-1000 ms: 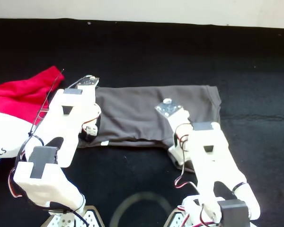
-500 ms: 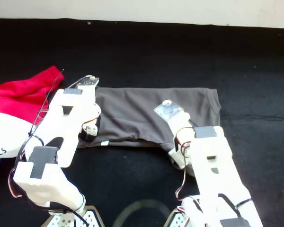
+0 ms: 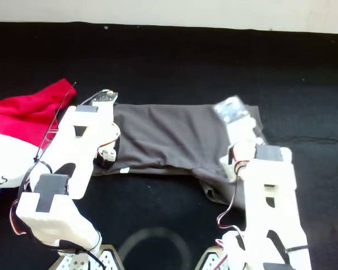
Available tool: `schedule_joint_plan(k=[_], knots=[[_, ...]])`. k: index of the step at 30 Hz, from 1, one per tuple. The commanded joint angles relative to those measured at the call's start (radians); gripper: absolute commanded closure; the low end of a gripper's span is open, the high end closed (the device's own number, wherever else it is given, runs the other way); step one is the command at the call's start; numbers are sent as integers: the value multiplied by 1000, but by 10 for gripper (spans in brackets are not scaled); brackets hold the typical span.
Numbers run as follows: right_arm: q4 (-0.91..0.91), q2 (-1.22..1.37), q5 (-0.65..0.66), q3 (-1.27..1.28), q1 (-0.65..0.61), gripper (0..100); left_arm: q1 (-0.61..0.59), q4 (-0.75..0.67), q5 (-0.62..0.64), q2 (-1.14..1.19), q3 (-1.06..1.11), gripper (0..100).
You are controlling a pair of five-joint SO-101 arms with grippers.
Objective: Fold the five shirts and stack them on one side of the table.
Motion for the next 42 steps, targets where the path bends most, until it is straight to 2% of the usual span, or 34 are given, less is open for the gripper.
schedule_joint_plan(k=[1,5,9,11,13,16,21,27,32,39,42], knots=[[2,-8,-26,-87,18,833,-24,-29,0,8,7,991],[-2,105,-26,-91,13,833,-24,-29,0,8,7,991],[-206,295,-35,-127,61,833,-24,-29,0,8,7,991],[-283,418,-103,-200,84,844,-24,-29,0,8,7,991],[-278,555,-169,-331,94,877,-24,-29,0,8,7,991],[-214,763,-215,-556,99,889,-24,-29,0,8,7,991],[-111,1082,-213,-924,113,889,-24,-28,0,8,7,991],[58,1331,-215,-1359,176,889,-24,-28,0,8,7,991],[294,1405,-212,-1629,173,889,-24,-29,0,8,7,991],[575,1382,-207,-1914,162,889,-24,-29,0,8,7,991],[685,1376,-160,-2026,145,889,-24,-31,0,8,7,991]])
